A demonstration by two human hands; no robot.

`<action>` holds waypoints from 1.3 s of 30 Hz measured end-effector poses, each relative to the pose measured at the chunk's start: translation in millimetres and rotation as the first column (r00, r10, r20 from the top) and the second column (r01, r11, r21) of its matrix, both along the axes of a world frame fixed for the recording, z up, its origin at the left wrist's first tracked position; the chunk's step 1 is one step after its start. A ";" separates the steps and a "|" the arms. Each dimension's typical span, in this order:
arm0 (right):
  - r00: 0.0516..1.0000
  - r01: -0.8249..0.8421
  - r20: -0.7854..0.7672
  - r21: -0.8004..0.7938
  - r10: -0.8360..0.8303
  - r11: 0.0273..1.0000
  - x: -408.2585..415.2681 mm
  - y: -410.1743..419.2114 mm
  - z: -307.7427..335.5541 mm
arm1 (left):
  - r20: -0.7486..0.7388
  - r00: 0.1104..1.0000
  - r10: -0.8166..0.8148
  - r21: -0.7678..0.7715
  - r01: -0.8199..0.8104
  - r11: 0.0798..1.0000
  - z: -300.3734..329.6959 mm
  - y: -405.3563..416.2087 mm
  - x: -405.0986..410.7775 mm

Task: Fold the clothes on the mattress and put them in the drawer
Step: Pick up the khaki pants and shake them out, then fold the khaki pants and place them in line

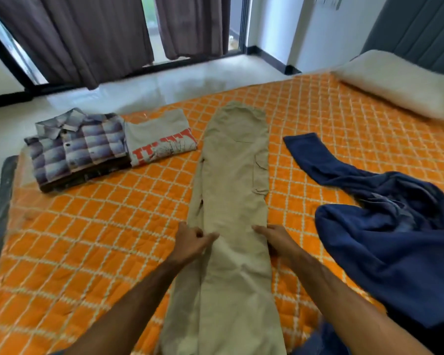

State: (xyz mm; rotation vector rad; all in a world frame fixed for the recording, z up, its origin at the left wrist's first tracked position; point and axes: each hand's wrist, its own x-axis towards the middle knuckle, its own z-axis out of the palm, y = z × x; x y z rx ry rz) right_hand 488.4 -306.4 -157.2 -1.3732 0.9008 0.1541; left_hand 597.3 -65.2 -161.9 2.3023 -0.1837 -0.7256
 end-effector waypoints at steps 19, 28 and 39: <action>0.987 0.013 0.155 0.207 -0.046 0.978 -91.3 100.1 67.6 | -0.494 0.852 0.172 -0.265 -0.336 0.904 88.1 80.4 -92.2; 0.999 0.030 0.024 0.142 -0.034 0.989 -118.4 130.5 32.8 | -0.492 0.870 0.021 -0.098 -0.079 0.992 76.8 103.3 -122.1; 0.996 -0.037 0.085 0.519 -0.009 0.854 -143.1 133.2 108.9 | -0.616 0.778 -0.126 -0.466 -0.231 0.854 116.4 100.9 -137.2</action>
